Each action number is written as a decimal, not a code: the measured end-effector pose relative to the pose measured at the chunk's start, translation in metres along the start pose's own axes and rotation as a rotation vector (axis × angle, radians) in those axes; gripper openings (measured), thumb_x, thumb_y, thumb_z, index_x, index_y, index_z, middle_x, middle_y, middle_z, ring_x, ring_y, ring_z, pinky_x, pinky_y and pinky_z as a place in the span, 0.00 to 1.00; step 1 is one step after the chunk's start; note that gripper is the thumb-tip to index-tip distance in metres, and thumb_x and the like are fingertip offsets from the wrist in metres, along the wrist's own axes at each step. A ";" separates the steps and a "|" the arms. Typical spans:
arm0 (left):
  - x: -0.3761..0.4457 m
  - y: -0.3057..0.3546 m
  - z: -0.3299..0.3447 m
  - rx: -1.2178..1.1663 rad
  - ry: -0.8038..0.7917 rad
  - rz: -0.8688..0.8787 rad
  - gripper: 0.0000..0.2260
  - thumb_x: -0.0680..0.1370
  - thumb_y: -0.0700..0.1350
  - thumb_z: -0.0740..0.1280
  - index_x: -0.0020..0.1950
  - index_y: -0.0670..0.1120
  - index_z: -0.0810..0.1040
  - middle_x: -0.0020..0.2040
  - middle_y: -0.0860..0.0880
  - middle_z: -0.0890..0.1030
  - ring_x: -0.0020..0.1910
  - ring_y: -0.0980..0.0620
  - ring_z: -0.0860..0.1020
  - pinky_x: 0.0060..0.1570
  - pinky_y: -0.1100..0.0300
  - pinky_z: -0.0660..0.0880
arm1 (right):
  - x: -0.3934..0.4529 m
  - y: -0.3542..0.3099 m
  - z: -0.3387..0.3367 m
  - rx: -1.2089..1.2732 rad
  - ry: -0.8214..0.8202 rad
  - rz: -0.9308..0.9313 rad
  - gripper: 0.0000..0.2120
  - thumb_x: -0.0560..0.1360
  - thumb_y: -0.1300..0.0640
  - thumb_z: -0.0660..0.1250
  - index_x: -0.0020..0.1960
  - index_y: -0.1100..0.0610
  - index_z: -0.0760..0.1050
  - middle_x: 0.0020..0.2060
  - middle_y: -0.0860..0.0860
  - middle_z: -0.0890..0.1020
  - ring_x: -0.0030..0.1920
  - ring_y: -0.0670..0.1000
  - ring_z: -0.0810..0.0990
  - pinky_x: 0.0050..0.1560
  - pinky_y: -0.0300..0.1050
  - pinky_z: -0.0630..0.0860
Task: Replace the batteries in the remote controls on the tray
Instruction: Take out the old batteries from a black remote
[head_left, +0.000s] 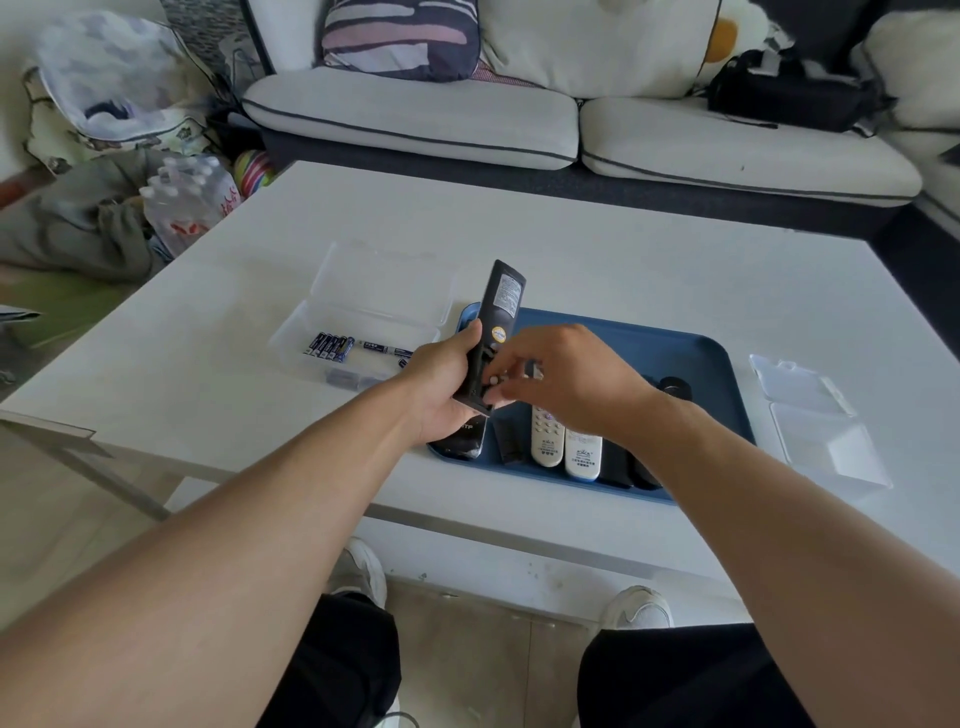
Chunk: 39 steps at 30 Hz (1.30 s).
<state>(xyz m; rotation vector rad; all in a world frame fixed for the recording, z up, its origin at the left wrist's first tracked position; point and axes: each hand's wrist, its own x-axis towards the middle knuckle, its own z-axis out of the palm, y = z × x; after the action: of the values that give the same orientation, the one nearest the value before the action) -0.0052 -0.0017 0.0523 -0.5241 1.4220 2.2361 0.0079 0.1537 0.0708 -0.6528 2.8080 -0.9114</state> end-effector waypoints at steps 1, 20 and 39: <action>0.002 -0.001 -0.001 -0.015 0.017 0.006 0.17 0.85 0.51 0.59 0.59 0.37 0.78 0.40 0.40 0.84 0.38 0.43 0.82 0.51 0.44 0.80 | 0.000 0.000 -0.001 0.125 0.050 0.030 0.04 0.74 0.52 0.75 0.48 0.50 0.84 0.38 0.44 0.83 0.31 0.39 0.75 0.34 0.30 0.67; 0.023 -0.013 -0.018 0.384 0.150 0.175 0.11 0.83 0.48 0.62 0.58 0.42 0.77 0.44 0.41 0.86 0.38 0.42 0.83 0.45 0.48 0.81 | 0.008 0.018 0.018 -0.167 -0.365 0.358 0.20 0.82 0.65 0.56 0.63 0.51 0.81 0.57 0.43 0.80 0.58 0.48 0.79 0.50 0.37 0.72; 0.028 -0.013 -0.020 0.591 0.250 0.305 0.12 0.74 0.55 0.73 0.49 0.47 0.84 0.47 0.46 0.86 0.49 0.44 0.84 0.53 0.44 0.82 | 0.000 0.022 0.041 -0.364 -0.347 0.257 0.10 0.70 0.40 0.76 0.42 0.45 0.83 0.44 0.44 0.83 0.48 0.52 0.81 0.49 0.51 0.81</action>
<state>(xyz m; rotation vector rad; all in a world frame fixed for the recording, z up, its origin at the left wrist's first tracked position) -0.0196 -0.0105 0.0192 -0.4097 2.3096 1.8541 0.0093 0.1480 0.0249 -0.4200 2.6674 -0.2170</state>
